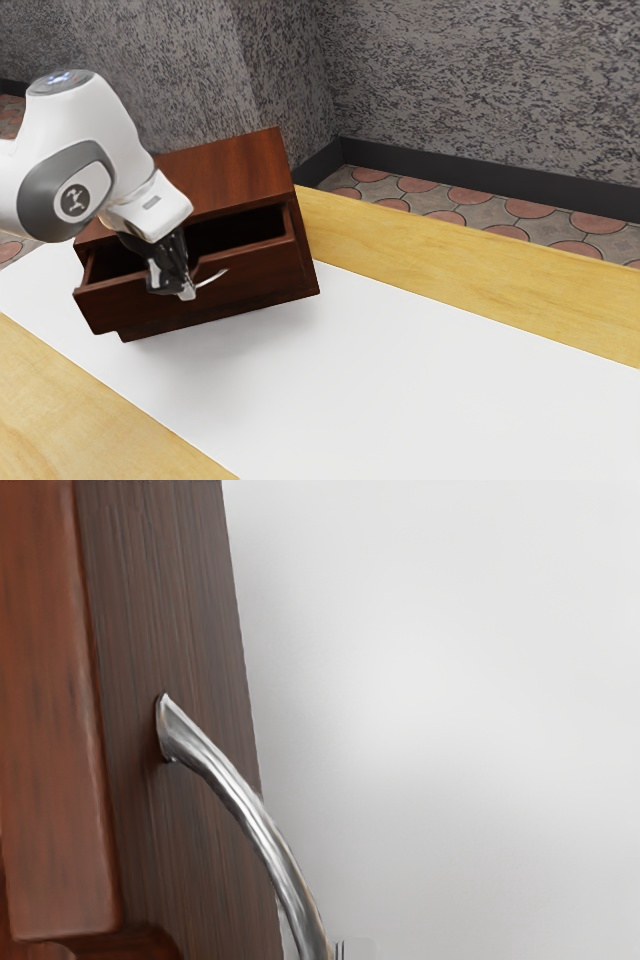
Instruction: Pull the drawer handle with one arm to open the drawer
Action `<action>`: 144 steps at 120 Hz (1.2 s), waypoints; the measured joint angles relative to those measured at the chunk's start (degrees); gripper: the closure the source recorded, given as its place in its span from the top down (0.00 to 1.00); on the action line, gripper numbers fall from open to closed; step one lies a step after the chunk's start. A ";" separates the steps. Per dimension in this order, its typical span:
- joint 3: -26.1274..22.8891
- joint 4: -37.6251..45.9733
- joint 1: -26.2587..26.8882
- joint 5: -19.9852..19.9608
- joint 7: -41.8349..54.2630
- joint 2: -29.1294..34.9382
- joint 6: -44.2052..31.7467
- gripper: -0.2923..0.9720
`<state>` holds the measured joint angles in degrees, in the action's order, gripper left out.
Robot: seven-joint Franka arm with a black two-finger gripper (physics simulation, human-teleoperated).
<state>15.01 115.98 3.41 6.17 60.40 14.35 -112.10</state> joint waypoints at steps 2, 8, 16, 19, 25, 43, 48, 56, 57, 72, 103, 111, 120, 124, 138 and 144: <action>-0.17 0.69 0.16 0.11 -0.05 0.66 -0.03 0.14; -1.16 2.52 0.35 0.86 -0.20 2.57 -0.07 0.15; -2.63 4.64 0.97 1.73 -0.33 5.09 0.05 0.16; -3.30 5.33 1.10 2.24 -0.38 6.15 0.08 0.16; -4.10 6.61 1.33 3.04 -0.50 7.82 0.12 0.16; -4.61 10.75 1.00 4.19 -0.88 11.58 0.01 0.16; -5.08 12.10 0.44 4.28 -0.94 12.84 0.07 0.17; -6.17 13.42 -0.23 4.42 -1.05 14.06 0.15 0.17; -6.24 13.50 -0.28 4.44 -1.07 14.13 0.15 0.17; -6.73 13.87 -0.54 4.61 -1.27 14.50 0.16 0.18; -9.12 8.17 -0.62 3.81 -1.34 14.56 2.18 0.40; -9.50 4.16 -1.51 1.93 -1.35 13.59 5.16 0.47; -10.36 -8.29 -3.05 -0.24 -1.39 3.95 9.47 0.56; -10.44 -13.74 -3.19 -1.16 -1.42 -0.38 11.03 0.59; -10.47 -20.49 -3.31 -3.10 -2.42 -6.27 14.87 0.67; -10.36 -21.77 -3.63 -3.40 -2.98 -6.87 15.94 0.69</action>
<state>4.65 94.21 -0.22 2.76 57.43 7.48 -96.15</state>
